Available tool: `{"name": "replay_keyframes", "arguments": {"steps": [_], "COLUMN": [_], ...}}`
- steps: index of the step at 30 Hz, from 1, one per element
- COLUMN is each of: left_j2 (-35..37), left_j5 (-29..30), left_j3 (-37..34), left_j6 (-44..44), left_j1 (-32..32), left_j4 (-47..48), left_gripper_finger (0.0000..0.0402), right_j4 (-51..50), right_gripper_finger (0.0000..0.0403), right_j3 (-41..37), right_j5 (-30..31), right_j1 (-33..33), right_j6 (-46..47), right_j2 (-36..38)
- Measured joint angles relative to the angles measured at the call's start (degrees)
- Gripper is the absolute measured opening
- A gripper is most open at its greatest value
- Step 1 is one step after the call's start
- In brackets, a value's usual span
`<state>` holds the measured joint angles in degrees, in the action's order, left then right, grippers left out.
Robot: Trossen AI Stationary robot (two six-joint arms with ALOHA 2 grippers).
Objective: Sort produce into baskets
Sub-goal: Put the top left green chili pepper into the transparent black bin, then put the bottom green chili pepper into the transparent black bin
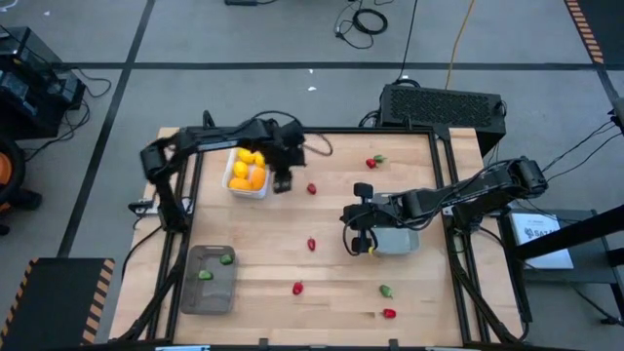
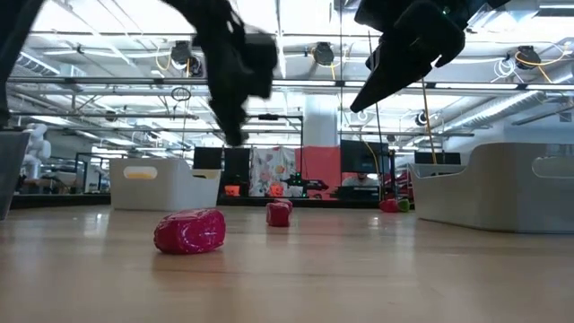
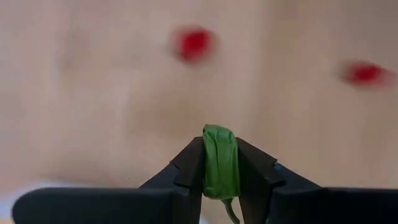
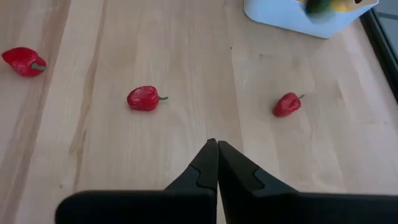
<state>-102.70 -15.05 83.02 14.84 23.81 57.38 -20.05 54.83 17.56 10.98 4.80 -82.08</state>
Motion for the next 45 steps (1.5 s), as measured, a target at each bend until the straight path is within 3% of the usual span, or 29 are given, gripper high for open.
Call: {"name": "replay_keyframes", "arguments": {"steps": [3,8,19,25,35,41,45], "left_j2": [4.56,13.96,33.69,38.27,38.1,38.12,38.1], "left_j5": [-1.18,-1.05,11.16,16.22,13.11,13.29,13.55], "left_j3": [-0.26,-4.47,-17.9,-24.28,-31.99,-33.18,-33.2], "left_j6": [-3.17,-11.54,-49.13,-65.76,-71.96,-72.97,-73.01], "left_j1": [-5.17,-14.53,-40.37,-54.42,-65.06,-67.1,-67.08], "left_j4": [7.32,8.8,9.2,9.2,8.26,6.95,5.51], "left_gripper_finger": [0.0077,0.0077,0.0077,0.0077,0.0082,0.0142,0.018], "right_j4": [0.07,0.59,2.56,2.62,2.67,2.73,2.73], "right_gripper_finger": [0.0,0.0,0.0,0.0,0.0,0.0,0.0], "right_j3": [0.0,0.0,0.02,0.02,0.02,0.02,0.04], "right_j5": [-0.08,-1.58,-4.61,-4.46,-4.09,-4.09,-4.42], "right_j1": [0.0,0.0,3.89,5.7,4.01,3.58,3.61], "right_j6": [0.77,3.78,14.13,13.92,12.52,13.45,19.46], "right_j2": [0.0,0.0,0.0,0.0,0.0,0.0,0.0]}}
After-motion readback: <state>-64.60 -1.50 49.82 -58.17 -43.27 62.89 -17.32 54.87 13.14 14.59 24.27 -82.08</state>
